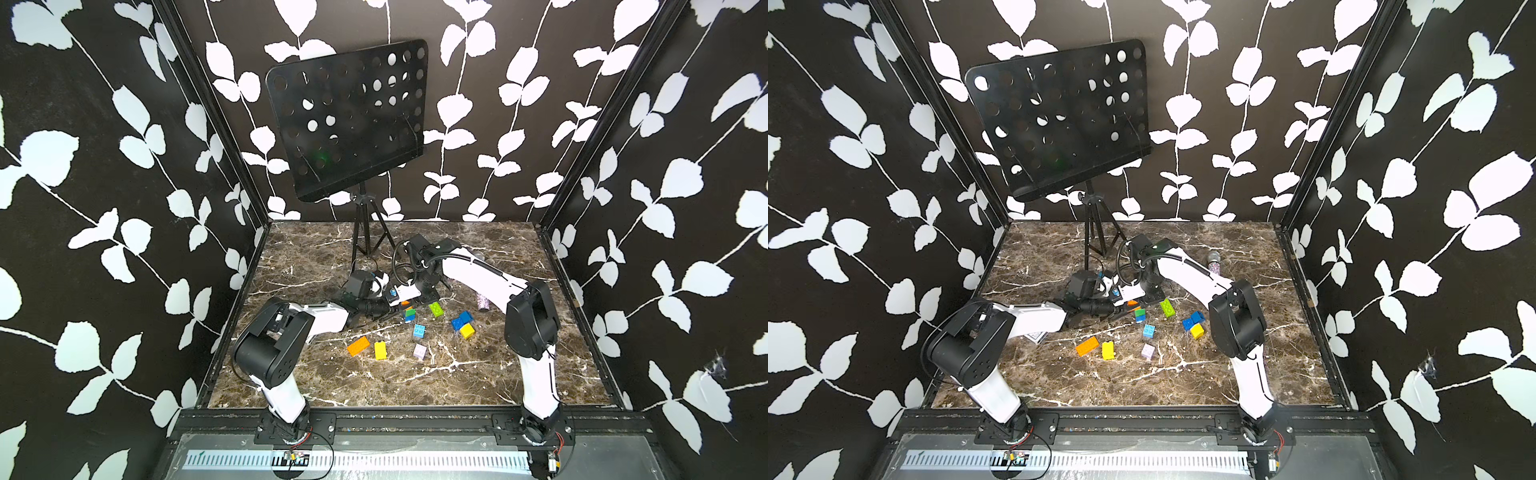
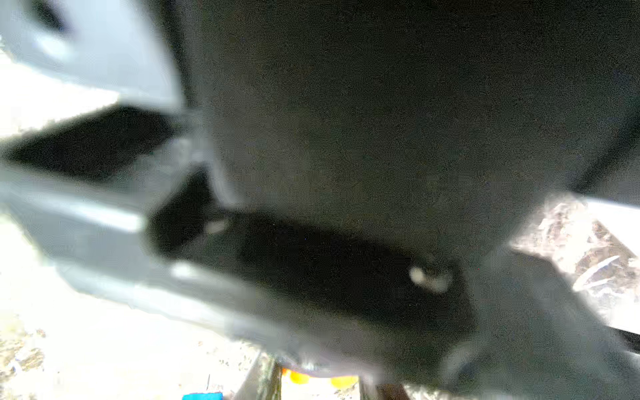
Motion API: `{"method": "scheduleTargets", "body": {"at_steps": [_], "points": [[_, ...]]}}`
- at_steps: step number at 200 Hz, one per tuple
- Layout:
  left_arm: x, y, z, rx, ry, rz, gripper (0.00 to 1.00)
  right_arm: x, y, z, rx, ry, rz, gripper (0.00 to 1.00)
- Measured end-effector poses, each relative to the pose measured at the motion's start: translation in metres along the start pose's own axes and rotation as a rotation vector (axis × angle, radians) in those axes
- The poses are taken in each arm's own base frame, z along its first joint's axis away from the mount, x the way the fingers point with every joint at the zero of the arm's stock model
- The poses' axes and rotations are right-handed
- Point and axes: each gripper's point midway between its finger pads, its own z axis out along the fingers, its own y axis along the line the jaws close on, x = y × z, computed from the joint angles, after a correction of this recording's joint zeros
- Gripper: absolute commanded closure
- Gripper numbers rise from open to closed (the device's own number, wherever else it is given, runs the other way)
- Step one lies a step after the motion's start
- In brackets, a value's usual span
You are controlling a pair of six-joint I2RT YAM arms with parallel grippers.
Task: Assemble a fork with lego
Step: Assemble the lego brick with the lego brick.
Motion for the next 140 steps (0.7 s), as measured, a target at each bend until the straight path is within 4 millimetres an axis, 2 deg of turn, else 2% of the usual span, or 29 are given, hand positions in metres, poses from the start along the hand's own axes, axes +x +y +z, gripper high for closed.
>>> {"method": "scheduleTargets", "body": {"at_steps": [17,68,111,140], "points": [[0.0007,0.0005,-0.0002,0.008,-0.007,0.005,0.21,-0.0001,0.0007,-0.0003,-0.01,0.0,0.012,0.69],[-0.0008,0.0041,-0.0003,0.054,-0.053,-0.006,0.26,0.0,0.0016,0.0019,-0.023,-0.019,0.061,0.66],[-0.0038,0.006,-0.0002,0.105,-0.104,-0.036,0.28,0.002,-0.0003,0.0016,-0.024,-0.055,0.087,0.66],[-0.0059,0.0059,-0.0011,0.112,-0.123,-0.044,0.29,0.0034,-0.0016,0.0011,-0.021,-0.059,0.091,0.7]]}}
